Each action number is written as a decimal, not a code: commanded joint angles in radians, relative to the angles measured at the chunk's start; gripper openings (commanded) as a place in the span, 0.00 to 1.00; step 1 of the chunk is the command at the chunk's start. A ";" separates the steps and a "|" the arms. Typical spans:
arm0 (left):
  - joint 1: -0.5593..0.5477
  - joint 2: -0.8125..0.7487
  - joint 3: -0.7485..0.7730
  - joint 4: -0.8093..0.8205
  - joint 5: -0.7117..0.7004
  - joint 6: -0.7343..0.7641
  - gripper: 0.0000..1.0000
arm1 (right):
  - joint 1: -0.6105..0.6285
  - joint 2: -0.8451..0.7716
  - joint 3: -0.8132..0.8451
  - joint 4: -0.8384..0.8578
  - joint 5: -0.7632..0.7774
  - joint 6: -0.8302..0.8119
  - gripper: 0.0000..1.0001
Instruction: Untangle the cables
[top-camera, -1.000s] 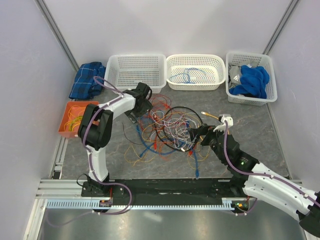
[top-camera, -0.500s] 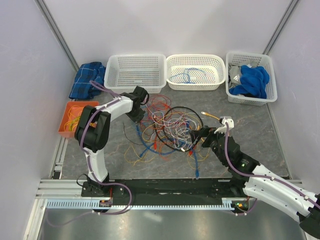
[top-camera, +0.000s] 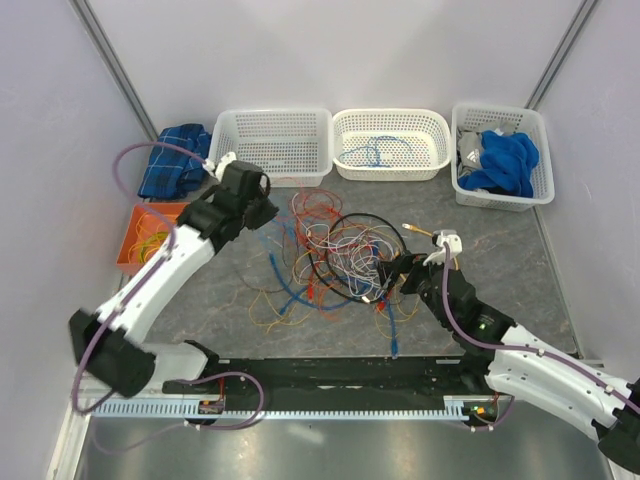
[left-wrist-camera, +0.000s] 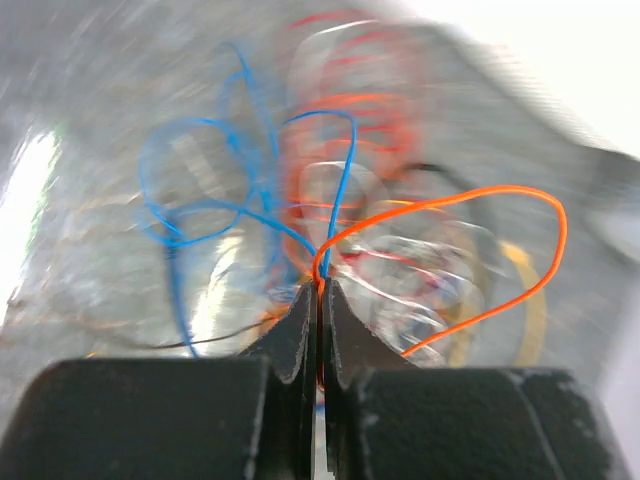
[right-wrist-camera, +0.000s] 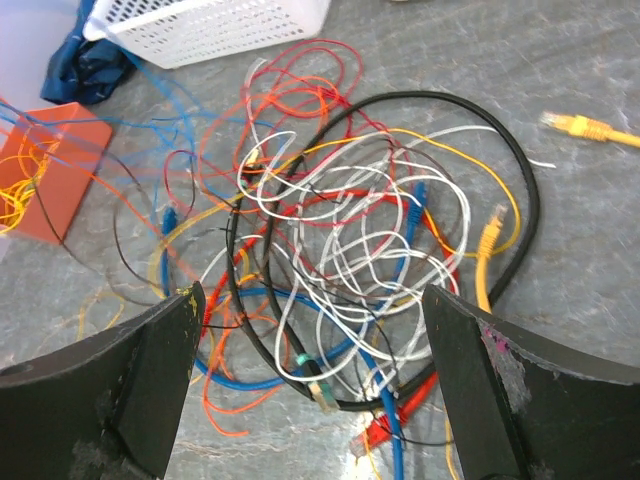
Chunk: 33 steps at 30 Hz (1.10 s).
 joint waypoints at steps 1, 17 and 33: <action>-0.054 -0.193 -0.051 0.142 0.059 0.209 0.02 | 0.002 0.040 0.104 0.083 -0.058 -0.054 0.98; -0.071 -0.380 -0.085 0.327 0.561 0.319 0.02 | 0.005 0.247 0.227 0.468 -0.278 -0.230 0.98; -0.071 -0.397 -0.111 0.298 0.583 0.329 0.02 | 0.003 0.427 0.296 0.663 -0.314 -0.230 0.86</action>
